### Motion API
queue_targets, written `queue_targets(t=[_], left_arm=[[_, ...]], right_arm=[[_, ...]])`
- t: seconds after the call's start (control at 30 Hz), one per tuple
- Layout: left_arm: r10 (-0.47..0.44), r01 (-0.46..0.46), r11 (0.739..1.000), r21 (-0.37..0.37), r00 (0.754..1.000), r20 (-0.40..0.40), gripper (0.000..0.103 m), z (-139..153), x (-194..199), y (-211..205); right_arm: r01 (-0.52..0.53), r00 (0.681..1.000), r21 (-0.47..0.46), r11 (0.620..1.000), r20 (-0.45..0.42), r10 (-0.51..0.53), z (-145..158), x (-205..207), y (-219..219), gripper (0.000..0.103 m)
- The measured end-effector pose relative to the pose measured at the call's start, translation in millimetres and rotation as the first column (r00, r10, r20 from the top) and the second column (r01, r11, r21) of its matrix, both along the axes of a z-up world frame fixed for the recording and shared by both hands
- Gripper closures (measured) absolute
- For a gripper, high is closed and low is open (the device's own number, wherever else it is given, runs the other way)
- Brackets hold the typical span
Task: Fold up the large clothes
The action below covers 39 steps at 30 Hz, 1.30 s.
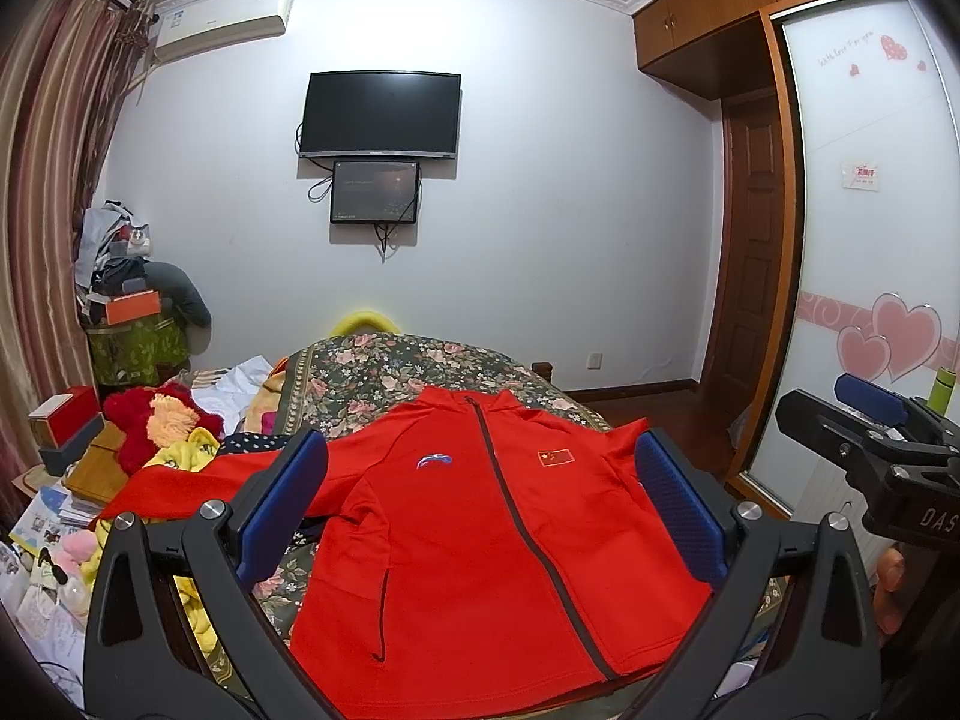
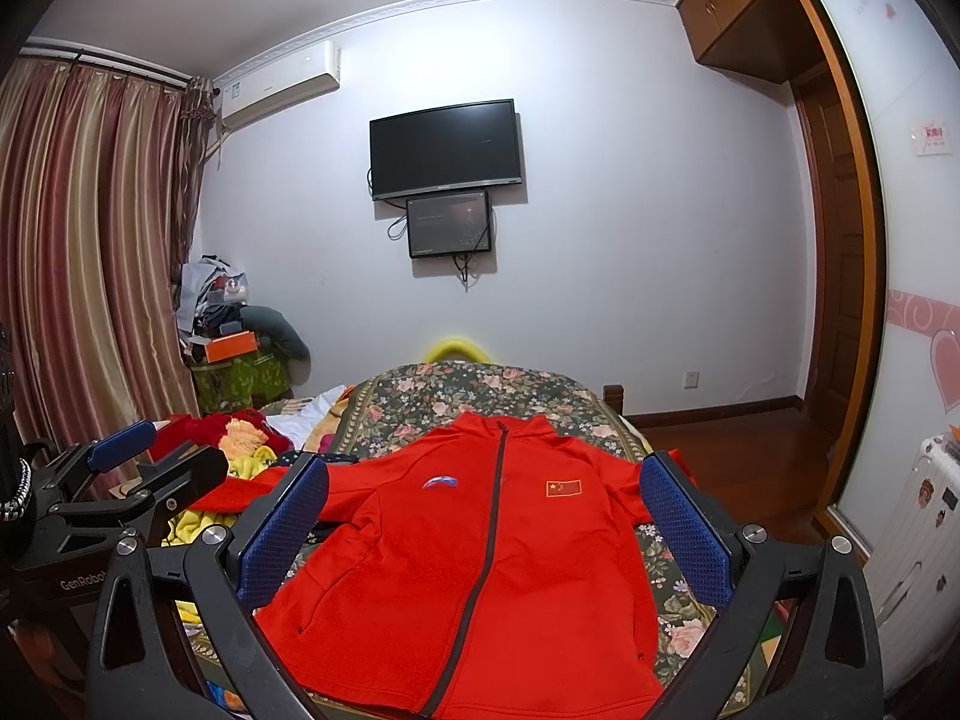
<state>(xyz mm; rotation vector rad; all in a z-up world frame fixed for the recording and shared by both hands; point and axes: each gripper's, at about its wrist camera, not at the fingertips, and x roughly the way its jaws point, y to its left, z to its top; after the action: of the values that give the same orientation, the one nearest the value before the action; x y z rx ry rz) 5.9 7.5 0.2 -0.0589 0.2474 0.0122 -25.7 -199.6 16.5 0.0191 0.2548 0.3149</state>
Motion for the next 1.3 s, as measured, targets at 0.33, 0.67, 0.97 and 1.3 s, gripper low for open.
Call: queue_targets(t=[0.33, 0.67, 0.97, 1.3], left_arm=[[-0.001, 0.001, 1.0, -0.004, 1.0, 0.0, 0.0, -3, 0, 2], [-0.007, 0.007, 1.0, -0.002, 1.0, -0.005, 0.0, -5, 0, 3], [-0.011, 0.011, 1.0, -0.005, 1.0, -0.007, 0.0, -4, 1, 3], [-0.013, 0.013, 1.0, -0.009, 1.0, -0.014, 0.0, -6, 5, 6]], right_arm=[[0.0, 1.0, 0.0, 1.0, -0.002, 0.0, 0, 0, 0, 0.0], [0.001, 1.0, 0.002, 1.0, -0.003, -0.001, 0, 1, -1, 0.0], [0.008, 1.0, 0.011, 1.0, -0.014, -0.008, -8, 8, 2, 0.0], [0.01, 1.0, 0.008, 1.0, -0.029, -0.01, -5, 13, 3, 0.0]])
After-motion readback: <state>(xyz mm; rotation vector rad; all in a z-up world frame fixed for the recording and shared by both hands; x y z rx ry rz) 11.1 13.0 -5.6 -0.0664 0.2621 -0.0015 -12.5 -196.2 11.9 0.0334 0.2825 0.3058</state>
